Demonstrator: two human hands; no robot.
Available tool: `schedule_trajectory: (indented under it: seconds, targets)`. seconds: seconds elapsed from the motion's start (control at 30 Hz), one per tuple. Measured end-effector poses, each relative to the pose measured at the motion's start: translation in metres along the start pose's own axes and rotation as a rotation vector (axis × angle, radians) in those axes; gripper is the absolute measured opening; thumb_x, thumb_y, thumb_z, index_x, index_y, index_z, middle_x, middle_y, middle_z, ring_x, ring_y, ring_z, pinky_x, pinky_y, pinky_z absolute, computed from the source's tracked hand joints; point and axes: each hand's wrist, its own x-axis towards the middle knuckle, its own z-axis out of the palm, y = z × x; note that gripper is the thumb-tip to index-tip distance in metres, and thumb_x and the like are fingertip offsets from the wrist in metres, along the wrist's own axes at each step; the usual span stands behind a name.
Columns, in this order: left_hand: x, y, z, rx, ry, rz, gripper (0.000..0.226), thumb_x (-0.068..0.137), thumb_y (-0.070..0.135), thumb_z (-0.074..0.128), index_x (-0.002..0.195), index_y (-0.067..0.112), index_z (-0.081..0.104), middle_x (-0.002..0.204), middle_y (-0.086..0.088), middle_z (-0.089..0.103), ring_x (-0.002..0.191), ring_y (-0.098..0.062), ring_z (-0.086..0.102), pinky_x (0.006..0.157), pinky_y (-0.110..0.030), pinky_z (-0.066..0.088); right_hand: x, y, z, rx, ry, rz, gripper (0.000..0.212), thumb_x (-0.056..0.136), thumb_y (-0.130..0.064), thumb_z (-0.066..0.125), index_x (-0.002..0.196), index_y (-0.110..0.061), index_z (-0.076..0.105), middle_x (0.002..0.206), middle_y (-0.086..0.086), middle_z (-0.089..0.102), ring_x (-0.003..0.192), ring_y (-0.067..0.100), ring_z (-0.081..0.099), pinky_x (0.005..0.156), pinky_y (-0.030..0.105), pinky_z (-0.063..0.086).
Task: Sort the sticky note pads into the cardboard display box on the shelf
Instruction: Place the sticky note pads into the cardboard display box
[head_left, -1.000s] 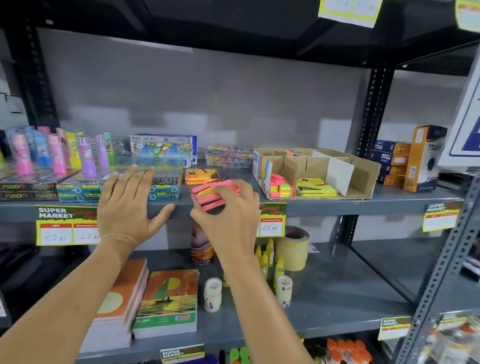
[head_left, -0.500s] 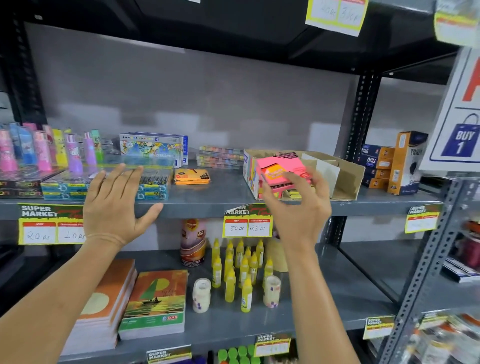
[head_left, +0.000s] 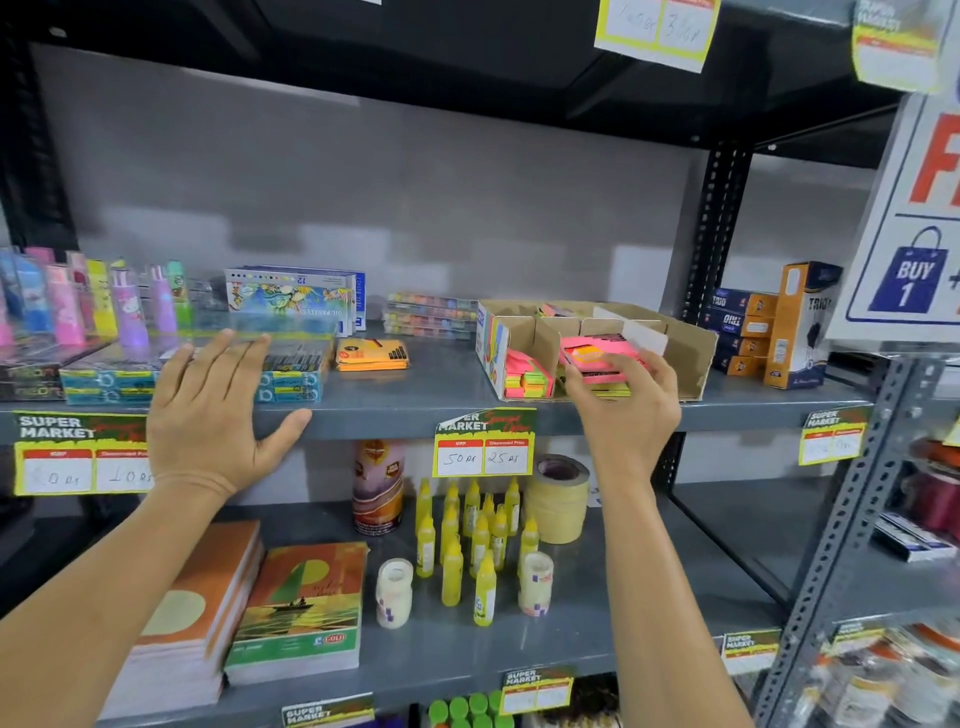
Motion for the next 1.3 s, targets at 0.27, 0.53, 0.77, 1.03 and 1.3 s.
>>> schedule_trajectory:
  seconds: [0.27, 0.53, 0.77, 1.03, 1.3]
  targets:
    - [0.000, -0.001, -0.001, 0.012, -0.013, 0.007, 0.076, 0.091, 0.061, 0.035, 0.134, 0.001, 0.053, 0.125, -0.022, 0.063, 0.125, -0.037, 0.054, 0.110, -0.051, 0.034, 0.003, 0.013, 0.014, -0.275, -0.111, -0.098, 0.039, 0.077, -0.047, 0.071, 0.101, -0.016, 0.071, 0.114, 0.005, 0.066, 0.111, 0.026, 0.054, 0.096, 0.042, 0.040]
    - [0.001, 0.000, -0.002, 0.006, -0.011, 0.005, 0.076, 0.091, 0.060, 0.036, 0.133, 0.000, 0.054, 0.124, -0.022, 0.063, 0.126, -0.036, 0.053, 0.111, -0.050, 0.033, 0.003, 0.018, 0.015, -0.358, -0.146, -0.157, 0.045, 0.083, -0.050, 0.063, 0.107, -0.013, 0.068, 0.121, 0.010, 0.064, 0.122, 0.029, 0.048, 0.105, 0.045, 0.033]
    - [0.000, -0.001, 0.001, 0.009, 0.001, 0.010, 0.074, 0.091, 0.060, 0.037, 0.133, 0.002, 0.054, 0.124, -0.021, 0.063, 0.126, -0.036, 0.053, 0.111, -0.050, 0.033, -0.011, -0.014, 0.013, -0.187, 0.005, -0.106, 0.046, 0.084, -0.051, 0.061, 0.108, -0.012, 0.067, 0.130, 0.011, 0.056, 0.121, 0.031, 0.047, 0.098, 0.049, 0.040]
    - [-0.001, -0.002, 0.000, 0.014, 0.015, 0.022, 0.073, 0.092, 0.061, 0.037, 0.133, 0.003, 0.053, 0.124, -0.020, 0.063, 0.126, -0.035, 0.053, 0.111, -0.049, 0.032, -0.038, -0.097, 0.050, 0.070, 0.080, -0.354, 0.037, 0.079, -0.043, 0.065, 0.098, -0.012, 0.069, 0.119, 0.011, 0.062, 0.106, 0.024, 0.054, 0.090, 0.034, 0.045]
    - [0.000, -0.002, -0.001, 0.011, 0.001, 0.025, 0.075, 0.092, 0.060, 0.036, 0.134, 0.001, 0.053, 0.123, -0.021, 0.063, 0.124, -0.036, 0.053, 0.110, -0.050, 0.033, -0.066, -0.133, 0.109, -0.182, -0.428, -0.307, 0.060, 0.080, -0.049, 0.060, 0.126, -0.011, 0.050, 0.137, 0.018, 0.044, 0.117, 0.036, 0.041, 0.087, 0.042, 0.044]
